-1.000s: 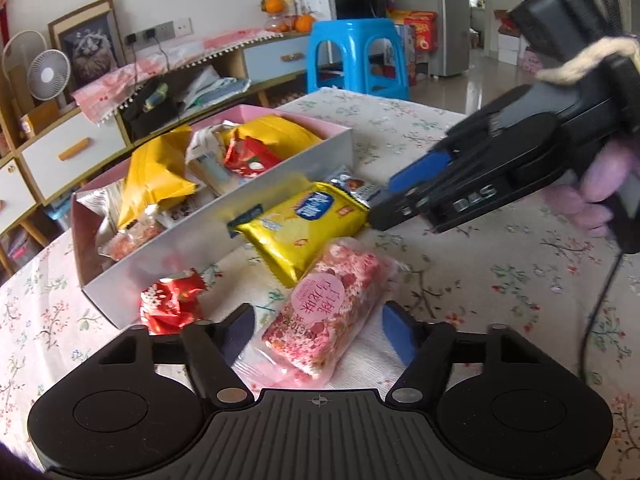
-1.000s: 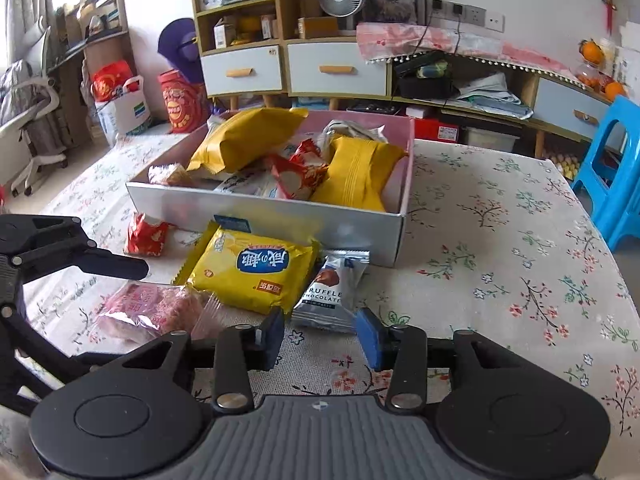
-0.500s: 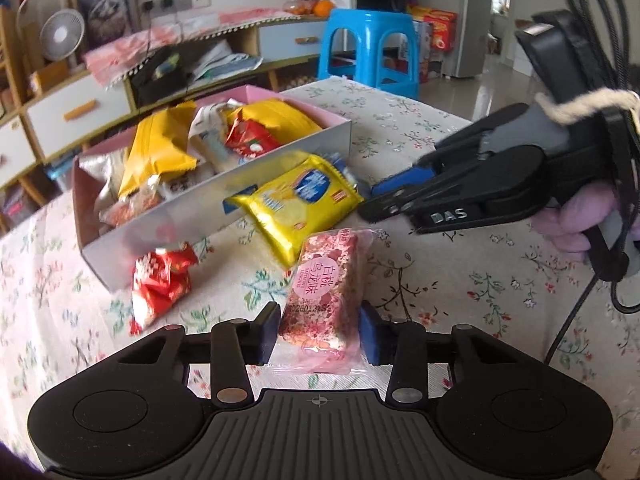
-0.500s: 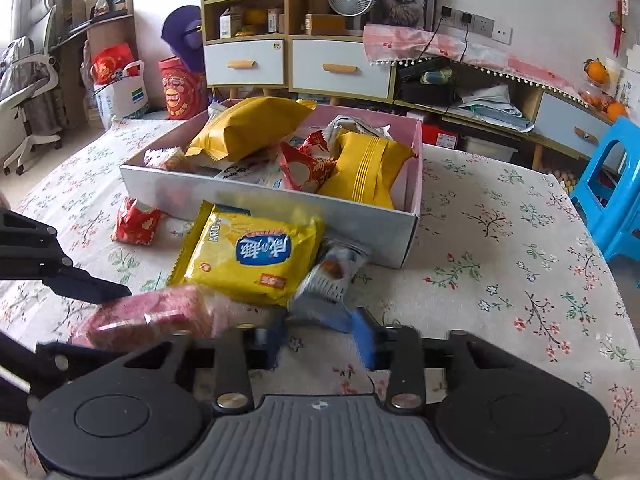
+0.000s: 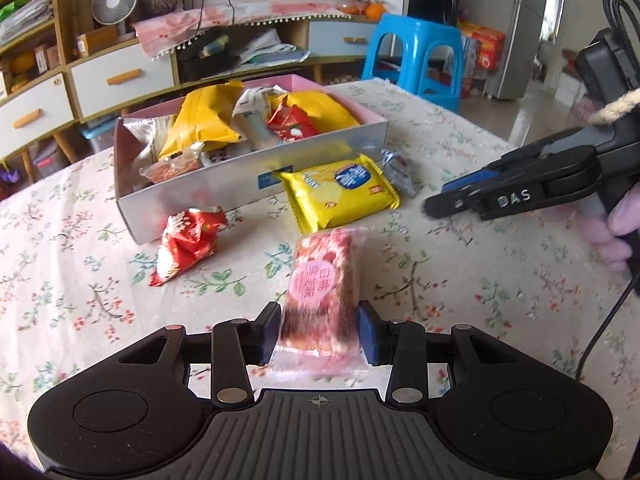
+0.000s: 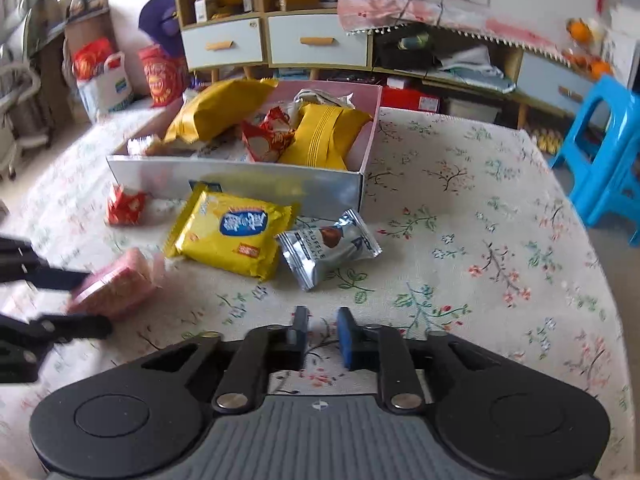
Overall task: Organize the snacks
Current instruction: 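Carry the pink rice-cake pack and silver packet into the box and open both tools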
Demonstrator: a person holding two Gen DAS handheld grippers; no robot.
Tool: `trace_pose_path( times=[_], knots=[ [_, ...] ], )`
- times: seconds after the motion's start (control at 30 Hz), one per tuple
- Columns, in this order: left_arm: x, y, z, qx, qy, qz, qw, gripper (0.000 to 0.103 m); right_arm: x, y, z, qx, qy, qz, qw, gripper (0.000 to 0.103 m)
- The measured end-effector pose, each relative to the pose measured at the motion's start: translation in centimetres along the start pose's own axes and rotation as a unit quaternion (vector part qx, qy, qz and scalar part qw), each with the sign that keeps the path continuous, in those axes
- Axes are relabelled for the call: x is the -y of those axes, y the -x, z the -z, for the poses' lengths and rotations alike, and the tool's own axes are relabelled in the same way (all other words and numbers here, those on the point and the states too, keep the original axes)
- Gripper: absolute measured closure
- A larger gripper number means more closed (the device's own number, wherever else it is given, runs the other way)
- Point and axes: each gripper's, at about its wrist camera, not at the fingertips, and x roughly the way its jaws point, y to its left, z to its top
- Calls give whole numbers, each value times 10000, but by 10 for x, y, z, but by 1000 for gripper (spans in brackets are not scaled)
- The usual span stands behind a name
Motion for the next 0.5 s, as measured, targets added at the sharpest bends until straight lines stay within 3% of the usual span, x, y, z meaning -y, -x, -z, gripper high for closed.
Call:
trace_pose_path(
  times=[0.07, 0.1, 0.2, 0.37, 0.5],
  knots=[
    [-1, -2, -2, 85, 33, 78, 9999, 60, -4, 0, -4, 115, 40, -48, 9999, 71],
    [-2, -4, -2, 115, 54, 96, 9999, 53, -5, -1, -6, 172, 60, -31, 9998, 68],
    [-4, -10, -4, 177, 216, 120, 9995, 44, -1, -6, -18, 286, -416, -67, 9987, 60],
    [-4, -18, -3, 80, 399, 73, 9991, 44, 12, -14, -38, 435, -1347, -61, 9899, 59],
    [1, -18, -2, 25, 228, -107, 9997, 46, 10, -29, -39, 186, -1331, 304, 9905, 63]
  ],
)
